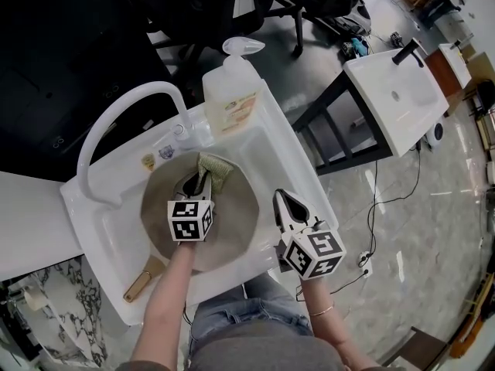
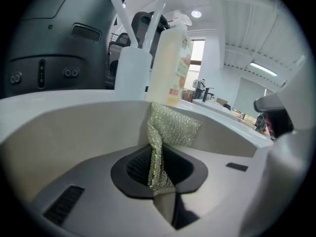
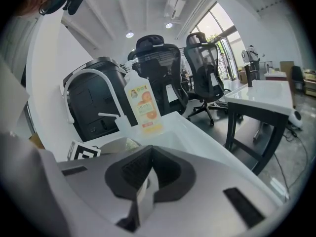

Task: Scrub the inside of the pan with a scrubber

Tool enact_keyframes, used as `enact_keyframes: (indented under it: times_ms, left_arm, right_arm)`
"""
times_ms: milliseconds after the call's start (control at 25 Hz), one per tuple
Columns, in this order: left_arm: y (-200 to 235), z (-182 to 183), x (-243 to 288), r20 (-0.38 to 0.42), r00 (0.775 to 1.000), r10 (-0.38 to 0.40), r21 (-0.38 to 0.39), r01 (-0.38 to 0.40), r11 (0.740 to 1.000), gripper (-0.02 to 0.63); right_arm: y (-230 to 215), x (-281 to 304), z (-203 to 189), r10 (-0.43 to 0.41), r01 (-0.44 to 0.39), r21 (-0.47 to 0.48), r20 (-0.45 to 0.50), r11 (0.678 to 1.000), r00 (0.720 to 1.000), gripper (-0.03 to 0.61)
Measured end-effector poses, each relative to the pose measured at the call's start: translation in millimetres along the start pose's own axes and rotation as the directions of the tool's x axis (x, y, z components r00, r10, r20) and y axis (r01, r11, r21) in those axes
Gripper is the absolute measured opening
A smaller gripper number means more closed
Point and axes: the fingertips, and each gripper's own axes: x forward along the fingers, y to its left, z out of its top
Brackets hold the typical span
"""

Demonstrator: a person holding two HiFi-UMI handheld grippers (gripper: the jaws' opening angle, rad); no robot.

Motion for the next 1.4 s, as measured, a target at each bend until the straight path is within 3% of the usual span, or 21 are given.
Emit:
enact_keyframes:
  times_ms: [200,360,520,720,1120,1240,1400]
  left_arm:
    - [31.5,5.3,-6.0,0.005,0.991,0.135,-0.045,-0.135,0.990,0.060]
    - [51.6,4.0,-17.6,-0.008,0.970,0.243,-0.089,-0.243,0.966,0.060]
    - [68.9,1.1,-32.6,-0.032,0.938,0.345,-0.128,-0.346,0.929,0.060]
    - [89.3,-2.2,-55.2,-0.077,0.885,0.459,-0.121,-0.465,0.877,0.061]
    - [107.7,-11.6,-104.6,-0.141,0.791,0.595,-0.115,-0.610,0.784,0.061]
    - [106.8,-8.7,-115.3,-0.156,0.774,0.613,-0.116,-0.631,0.767,0.061]
    - [107.9,-3.1,-131.6,-0.162,0.754,0.637,-0.060,-0.652,0.756,0.061]
  right_arm:
    - [-0.1,2.0,1.1,0.015,-0.015,-0.002,-0.004,1.000,1.000,0.011]
    - [3.8,5.2,3.1,0.034,-0.034,-0.006,-0.002,0.999,0.999,0.011]
    - [10.9,5.4,6.4,0.056,-0.056,-0.018,0.003,0.998,0.998,0.011]
    - [15.3,2.0,10.4,0.071,-0.071,-0.027,0.012,0.997,0.997,0.011]
    - [35.4,-4.0,18.8,0.131,-0.129,-0.060,0.034,0.990,0.991,0.011]
    - [44.9,-6.2,20.4,0.155,-0.152,-0.070,0.040,0.986,0.987,0.011]
    - [52.7,-9.2,21.2,0.174,-0.171,-0.077,0.041,0.982,0.984,0.011]
